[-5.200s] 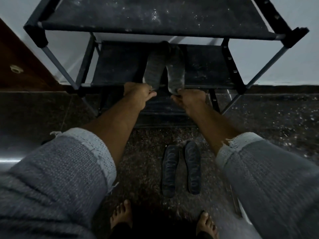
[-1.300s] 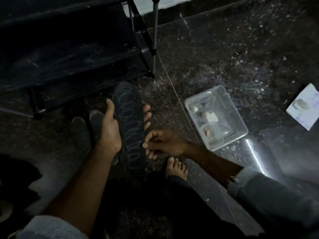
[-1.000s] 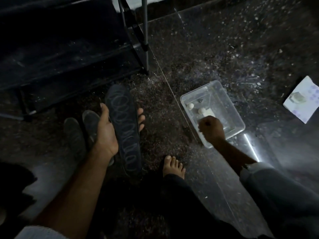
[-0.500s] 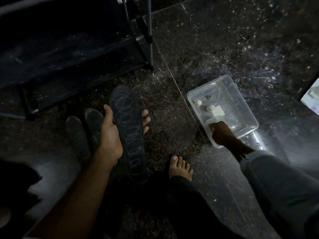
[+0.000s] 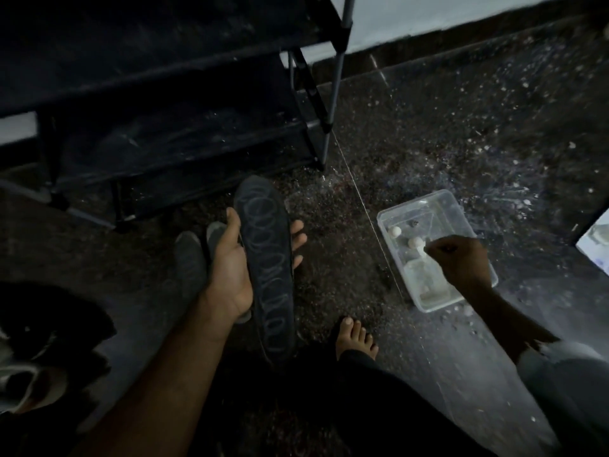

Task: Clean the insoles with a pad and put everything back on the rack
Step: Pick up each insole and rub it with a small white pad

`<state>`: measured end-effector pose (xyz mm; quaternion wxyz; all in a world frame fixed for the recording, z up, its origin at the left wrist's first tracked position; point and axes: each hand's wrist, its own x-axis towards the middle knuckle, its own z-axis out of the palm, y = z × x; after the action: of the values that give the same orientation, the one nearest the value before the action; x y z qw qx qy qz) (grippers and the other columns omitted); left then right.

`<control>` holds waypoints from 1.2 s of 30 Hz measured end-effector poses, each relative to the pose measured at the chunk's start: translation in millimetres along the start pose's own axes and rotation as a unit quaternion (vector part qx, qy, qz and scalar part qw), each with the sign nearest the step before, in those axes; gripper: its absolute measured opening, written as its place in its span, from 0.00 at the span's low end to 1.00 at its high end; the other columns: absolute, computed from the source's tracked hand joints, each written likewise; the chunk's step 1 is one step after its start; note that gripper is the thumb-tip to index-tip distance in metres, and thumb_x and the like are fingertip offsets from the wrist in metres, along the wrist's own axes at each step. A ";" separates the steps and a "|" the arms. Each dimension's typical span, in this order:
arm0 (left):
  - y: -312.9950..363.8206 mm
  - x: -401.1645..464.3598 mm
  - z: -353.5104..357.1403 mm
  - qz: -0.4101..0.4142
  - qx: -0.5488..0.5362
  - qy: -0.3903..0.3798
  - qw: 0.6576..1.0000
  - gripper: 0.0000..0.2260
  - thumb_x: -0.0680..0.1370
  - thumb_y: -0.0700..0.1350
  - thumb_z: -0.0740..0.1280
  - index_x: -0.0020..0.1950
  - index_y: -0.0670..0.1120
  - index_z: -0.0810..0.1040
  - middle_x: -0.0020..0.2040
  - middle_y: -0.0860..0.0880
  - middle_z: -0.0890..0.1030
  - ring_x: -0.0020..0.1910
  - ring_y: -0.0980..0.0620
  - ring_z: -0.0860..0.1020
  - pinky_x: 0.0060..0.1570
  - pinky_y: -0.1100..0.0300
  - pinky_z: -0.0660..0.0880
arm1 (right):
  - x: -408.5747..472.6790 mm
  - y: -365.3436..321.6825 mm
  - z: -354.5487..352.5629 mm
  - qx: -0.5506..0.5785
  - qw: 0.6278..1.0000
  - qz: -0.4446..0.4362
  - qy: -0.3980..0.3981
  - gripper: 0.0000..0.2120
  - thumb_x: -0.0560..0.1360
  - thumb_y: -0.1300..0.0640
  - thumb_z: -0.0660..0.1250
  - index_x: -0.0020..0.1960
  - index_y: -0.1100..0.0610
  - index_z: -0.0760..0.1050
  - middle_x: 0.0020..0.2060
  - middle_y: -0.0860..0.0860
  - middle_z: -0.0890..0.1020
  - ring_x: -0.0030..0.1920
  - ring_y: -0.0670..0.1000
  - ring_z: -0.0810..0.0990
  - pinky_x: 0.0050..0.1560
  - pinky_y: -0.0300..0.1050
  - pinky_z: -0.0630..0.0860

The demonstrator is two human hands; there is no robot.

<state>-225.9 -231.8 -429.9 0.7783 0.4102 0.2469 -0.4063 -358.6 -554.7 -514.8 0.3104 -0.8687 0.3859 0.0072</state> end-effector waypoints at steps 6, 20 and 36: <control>45.5 -98.3 33.1 0.070 -0.014 -0.009 0.997 0.34 0.77 0.68 0.49 0.67 0.44 0.74 0.65 0.41 0.77 0.66 0.42 0.75 0.62 0.46 0.72 | -28.8 -163.2 -89.3 0.239 0.961 -0.104 -0.097 0.03 0.75 0.59 0.70 0.48 0.58 0.80 0.38 0.50 0.82 0.34 0.39 0.80 0.36 0.33 0.78; 28.6 -223.6 22.6 0.073 -0.135 -0.049 0.987 0.30 0.78 0.63 0.56 0.69 0.42 0.74 0.66 0.38 0.76 0.66 0.37 0.73 0.69 0.38 0.64 | -207.0 -314.3 -114.1 0.377 0.884 -0.176 -0.213 0.09 0.75 0.66 0.68 0.46 0.52 0.81 0.41 0.49 0.85 0.39 0.45 0.81 0.39 0.36 0.79; 43.2 -216.6 33.4 0.128 0.051 -0.059 0.989 0.26 0.81 0.62 0.48 0.63 0.49 0.77 0.55 0.49 0.84 0.53 0.53 0.83 0.48 0.61 0.81 | -205.4 -327.7 -79.8 0.204 0.918 -0.339 -0.035 0.07 0.77 0.55 0.69 0.54 0.54 0.82 0.46 0.45 0.80 0.45 0.42 0.81 0.41 0.31 0.76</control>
<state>-306.8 -152.3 -237.5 0.8150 0.4530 0.1254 -0.3389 -299.7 -294.5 -223.7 0.4780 -0.8645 0.0500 -0.1469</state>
